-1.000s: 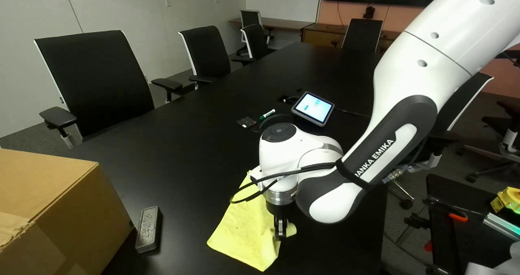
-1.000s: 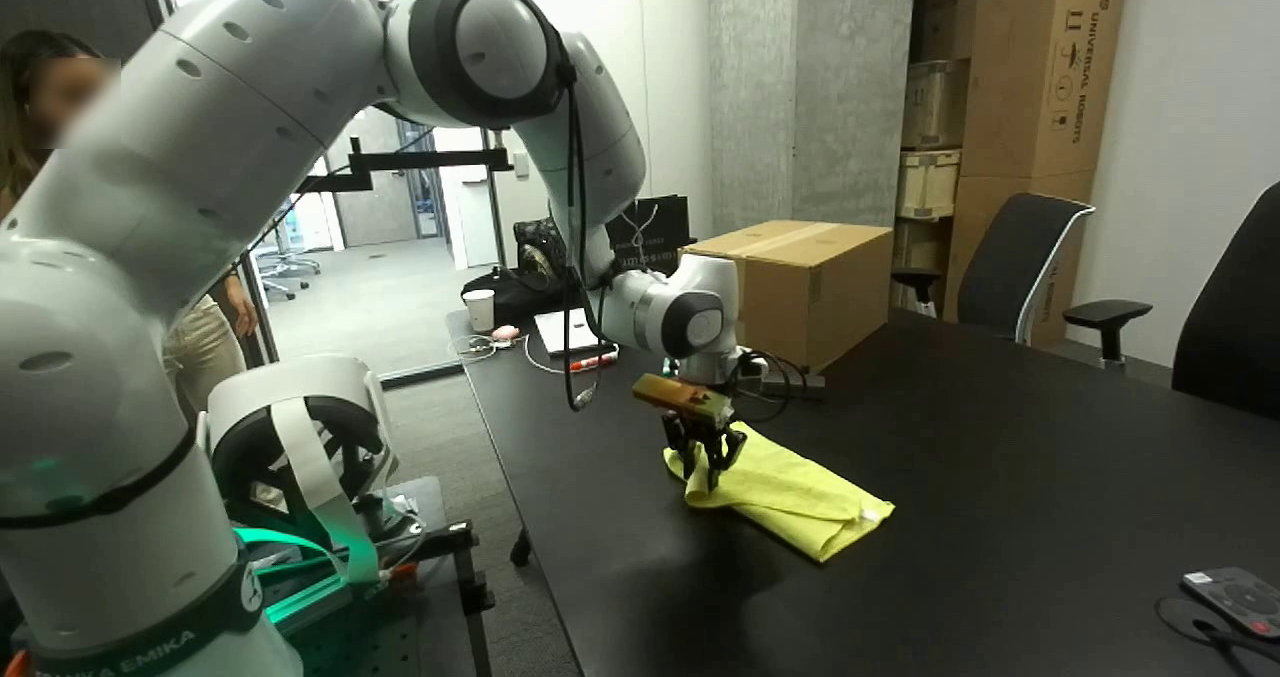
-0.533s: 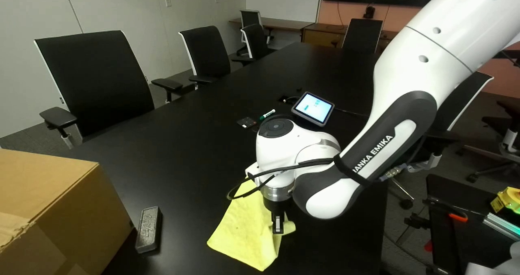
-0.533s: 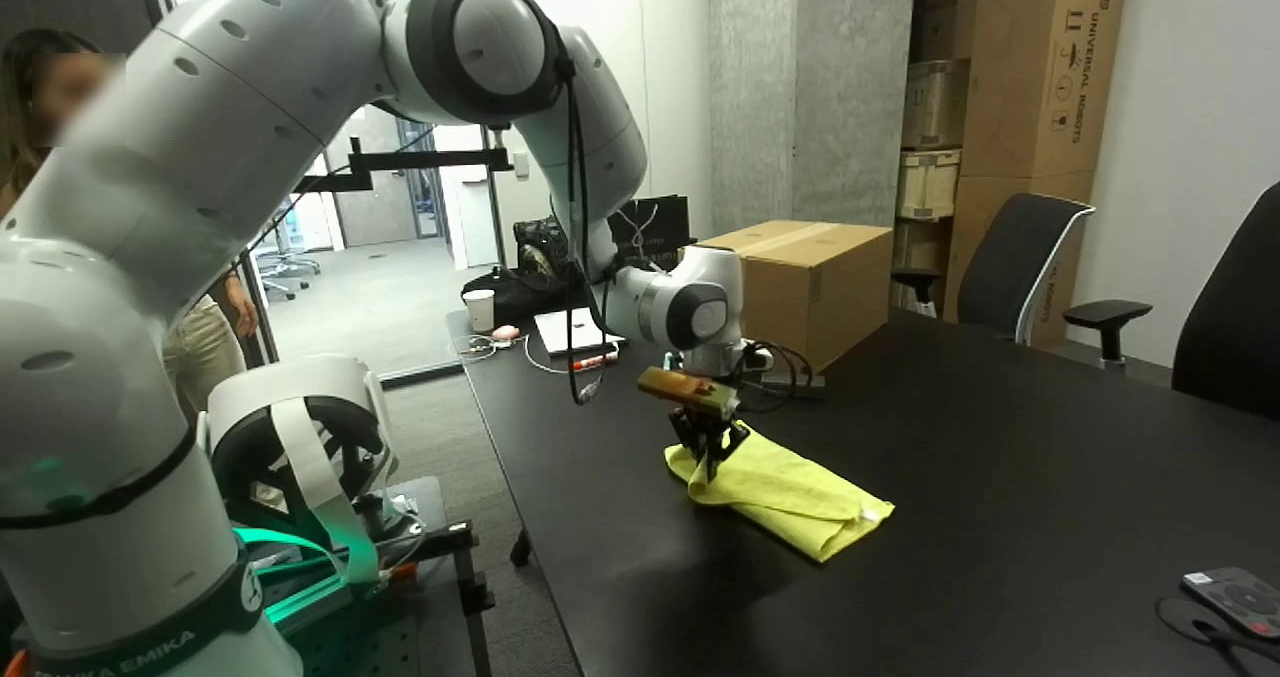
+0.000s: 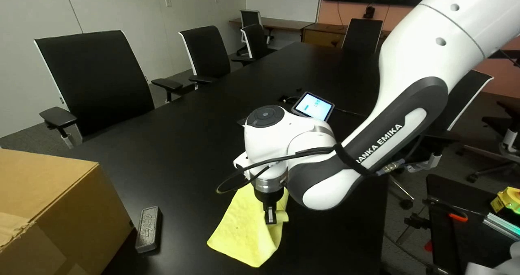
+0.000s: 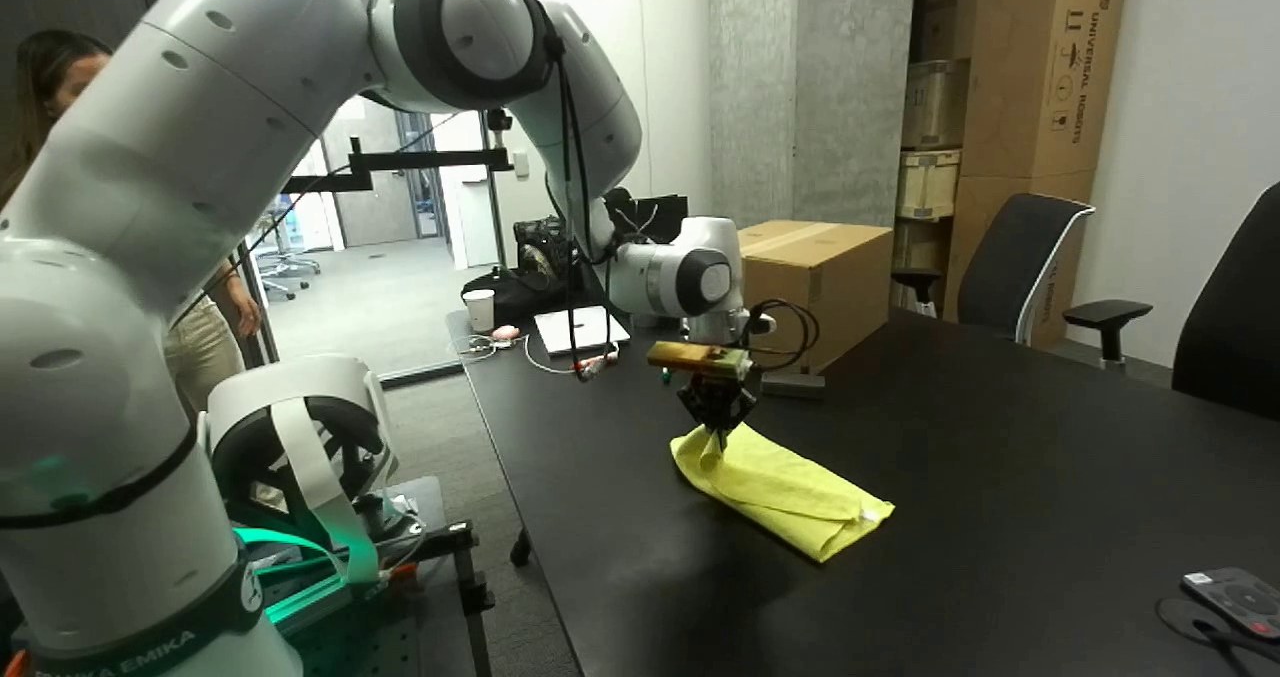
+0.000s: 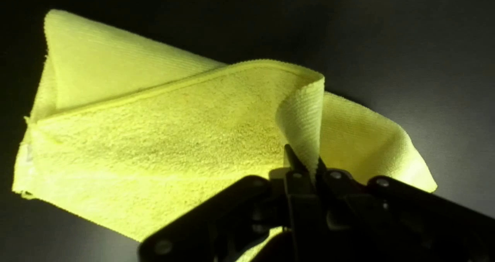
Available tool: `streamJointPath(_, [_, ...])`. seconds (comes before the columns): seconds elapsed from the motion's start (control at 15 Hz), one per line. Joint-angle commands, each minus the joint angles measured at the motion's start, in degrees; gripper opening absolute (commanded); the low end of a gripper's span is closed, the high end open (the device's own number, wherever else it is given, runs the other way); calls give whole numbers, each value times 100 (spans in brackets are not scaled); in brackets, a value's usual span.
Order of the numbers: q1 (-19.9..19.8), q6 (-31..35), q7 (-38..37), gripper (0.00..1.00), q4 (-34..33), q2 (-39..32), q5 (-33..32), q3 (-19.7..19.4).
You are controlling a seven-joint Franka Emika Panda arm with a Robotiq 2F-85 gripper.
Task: Fold the towel on the table
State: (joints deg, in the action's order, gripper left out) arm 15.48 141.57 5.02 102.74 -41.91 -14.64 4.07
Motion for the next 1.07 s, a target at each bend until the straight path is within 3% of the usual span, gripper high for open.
streamJointPath(0.0, [133,-259,101,5,-482,-59,-278,-33])
streamJointPath(0.33, [262,-709,885,5,-1625,-557,-718,98])
streamJointPath(0.6, [443,-1199,1649,5,-2803,-1359,-971,170])
streamJointPath(1.0, [791,-1698,1995,5,-4293,-2568,-1249,-47])
